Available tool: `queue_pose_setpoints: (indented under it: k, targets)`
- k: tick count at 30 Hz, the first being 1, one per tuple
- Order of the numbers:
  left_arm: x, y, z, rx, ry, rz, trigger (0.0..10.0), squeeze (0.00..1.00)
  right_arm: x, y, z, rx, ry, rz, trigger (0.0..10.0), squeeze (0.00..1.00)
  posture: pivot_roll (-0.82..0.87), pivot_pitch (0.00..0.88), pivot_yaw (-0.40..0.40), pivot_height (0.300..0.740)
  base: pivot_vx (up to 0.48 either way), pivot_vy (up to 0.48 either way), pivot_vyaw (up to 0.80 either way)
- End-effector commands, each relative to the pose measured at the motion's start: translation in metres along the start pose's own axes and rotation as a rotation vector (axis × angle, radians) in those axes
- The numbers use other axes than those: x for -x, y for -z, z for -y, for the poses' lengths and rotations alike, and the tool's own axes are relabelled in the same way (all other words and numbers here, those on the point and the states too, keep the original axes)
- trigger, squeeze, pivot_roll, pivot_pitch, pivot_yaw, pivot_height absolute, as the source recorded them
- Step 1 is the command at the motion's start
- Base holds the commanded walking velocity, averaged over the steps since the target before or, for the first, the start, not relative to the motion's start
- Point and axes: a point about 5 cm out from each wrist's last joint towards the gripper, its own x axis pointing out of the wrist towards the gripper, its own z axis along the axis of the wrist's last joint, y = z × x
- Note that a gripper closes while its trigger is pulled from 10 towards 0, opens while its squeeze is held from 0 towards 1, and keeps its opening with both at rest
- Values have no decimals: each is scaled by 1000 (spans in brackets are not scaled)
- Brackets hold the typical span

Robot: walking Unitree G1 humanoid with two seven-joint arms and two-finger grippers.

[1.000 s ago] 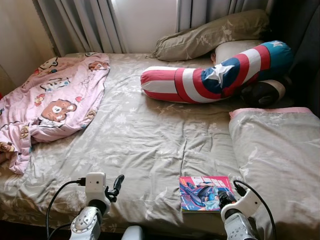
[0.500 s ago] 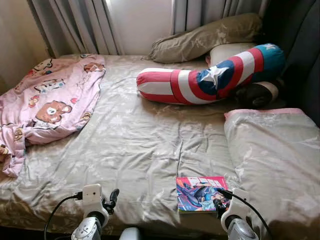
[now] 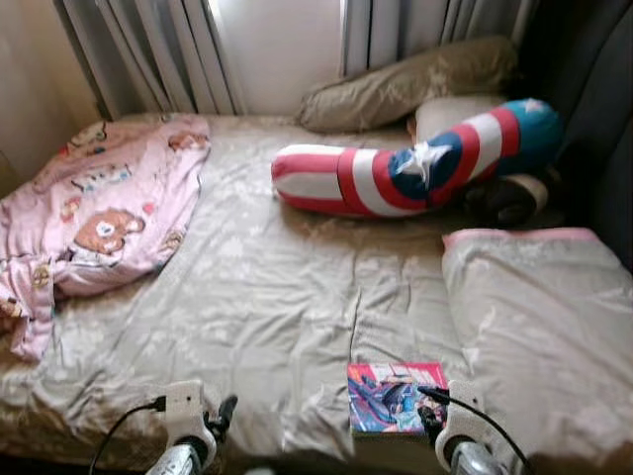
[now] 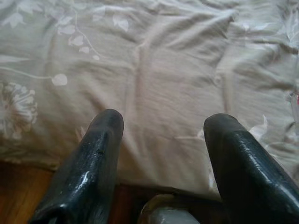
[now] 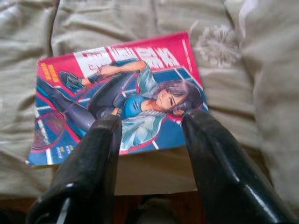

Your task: Clean up the room

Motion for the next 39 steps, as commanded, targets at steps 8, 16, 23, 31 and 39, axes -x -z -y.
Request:
queue_pose_setpoints:
  k: [8,16,23,31,39]
  targets:
    - [7,20,-7,2,-38,-115,10000,0,3,13,-3,61,-17,-52,10000,0,66,0,5,740,0,0,0]
    - [15,35,-15,1,-71,-205,10000,0,7,29,3,90,-1,-118,10000,0,72,0,11,740,0,0,0]
    - [22,44,-24,-34,-74,-256,10000,0,10,37,8,86,9,-152,10000,0,52,0,31,740,0,0,0]
    - [29,50,-35,-36,-100,-288,10000,0,11,41,5,96,-7,-158,10000,0,53,0,37,740,0,203,700]
    - [33,54,-39,-36,-110,-306,10000,0,12,44,4,77,-7,-165,10000,0,52,0,41,740,0,317,100]
